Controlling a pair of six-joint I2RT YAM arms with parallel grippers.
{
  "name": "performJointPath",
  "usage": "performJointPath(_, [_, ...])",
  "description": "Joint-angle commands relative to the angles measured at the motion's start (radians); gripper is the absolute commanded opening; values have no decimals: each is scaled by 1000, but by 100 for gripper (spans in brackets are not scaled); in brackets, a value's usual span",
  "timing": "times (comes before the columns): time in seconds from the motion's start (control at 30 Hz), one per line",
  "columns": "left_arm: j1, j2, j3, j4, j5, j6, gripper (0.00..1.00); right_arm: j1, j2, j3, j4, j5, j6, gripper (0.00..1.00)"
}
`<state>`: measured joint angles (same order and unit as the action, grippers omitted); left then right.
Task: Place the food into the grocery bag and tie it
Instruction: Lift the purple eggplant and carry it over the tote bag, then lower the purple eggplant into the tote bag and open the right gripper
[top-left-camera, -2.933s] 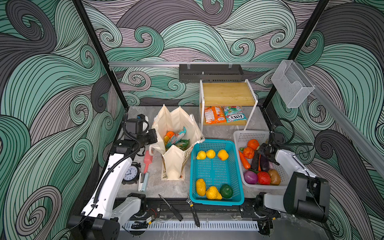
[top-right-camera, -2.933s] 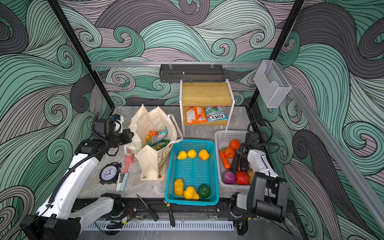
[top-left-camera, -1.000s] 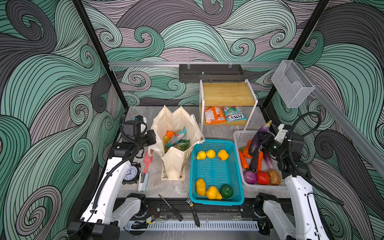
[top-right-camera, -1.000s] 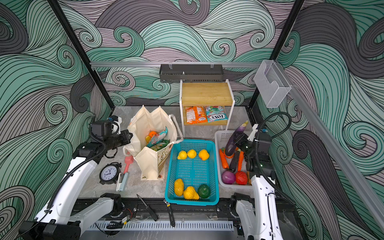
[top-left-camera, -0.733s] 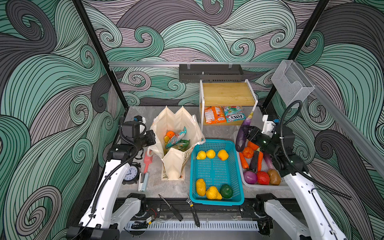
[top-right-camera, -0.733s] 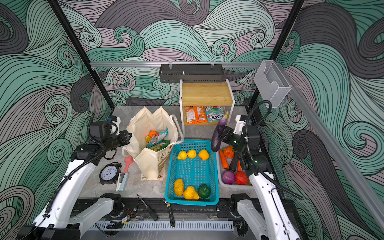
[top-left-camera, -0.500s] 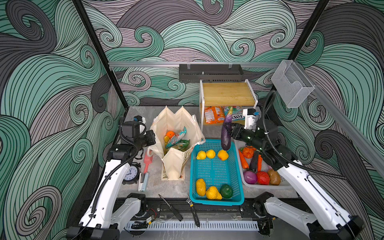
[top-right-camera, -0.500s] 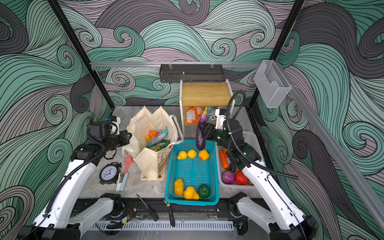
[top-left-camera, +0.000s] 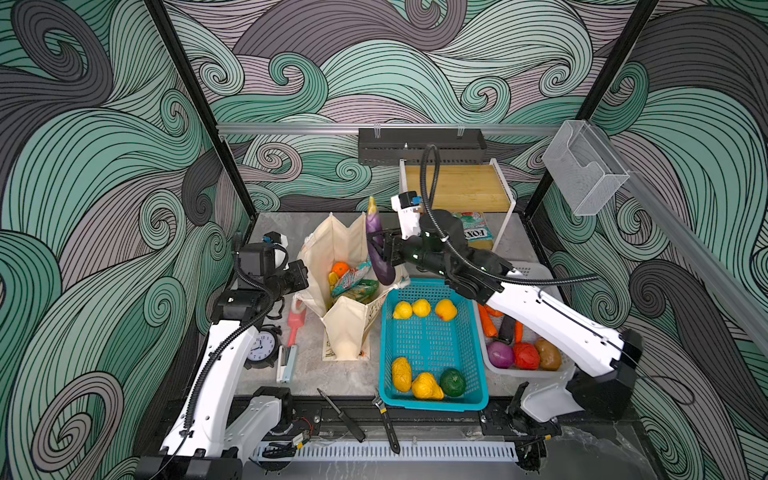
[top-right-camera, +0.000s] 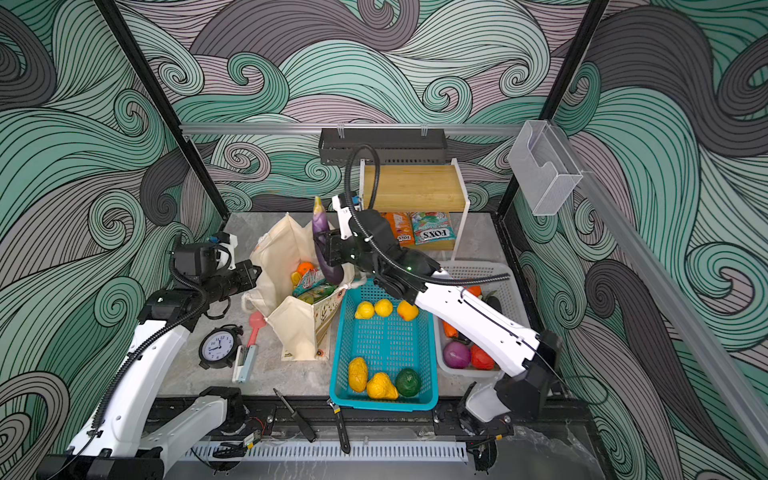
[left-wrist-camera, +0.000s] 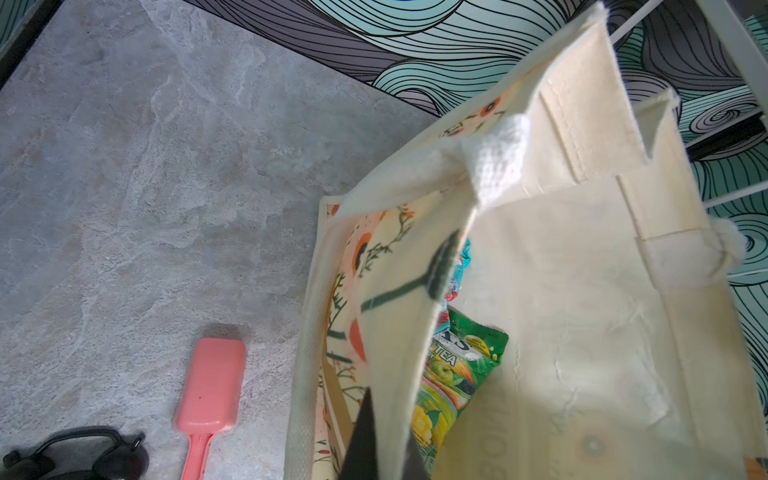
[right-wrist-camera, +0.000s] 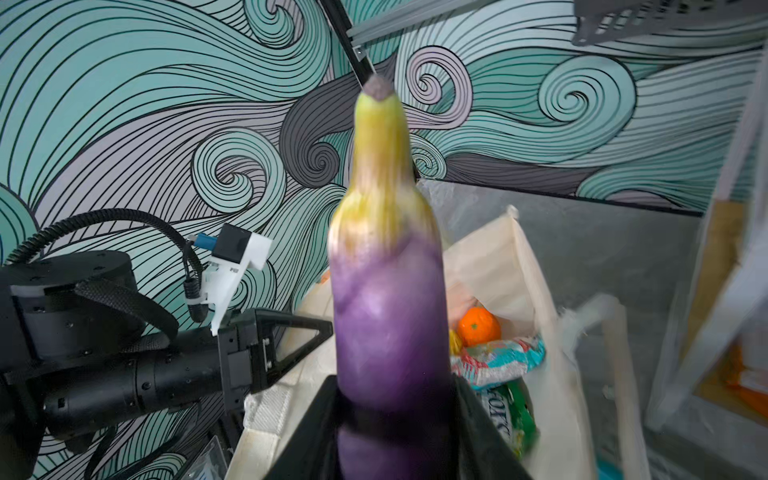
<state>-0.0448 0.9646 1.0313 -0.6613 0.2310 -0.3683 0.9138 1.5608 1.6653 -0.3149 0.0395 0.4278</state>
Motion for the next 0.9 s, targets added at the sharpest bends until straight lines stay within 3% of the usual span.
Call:
performJointPath(0.0, [10, -12, 4, -14, 68, 5, 0, 31, 120, 146, -55, 51, -59, 30])
performJointPath(0.23, [10, -9, 2, -15, 87, 9, 0, 124, 360, 390, -278, 178, -98, 30])
performJointPath(0.53, [10, -8, -1, -20, 95, 8, 0, 135, 444, 358, -346, 188, -54, 32])
performJointPath(0.7, [10, -10, -3, -14, 103, 5, 0, 90, 487, 320, -349, 84, -6, 33])
performJointPath(0.87, [10, -10, -3, -15, 106, 6, 0, 65, 538, 316, -364, 73, 6, 34])
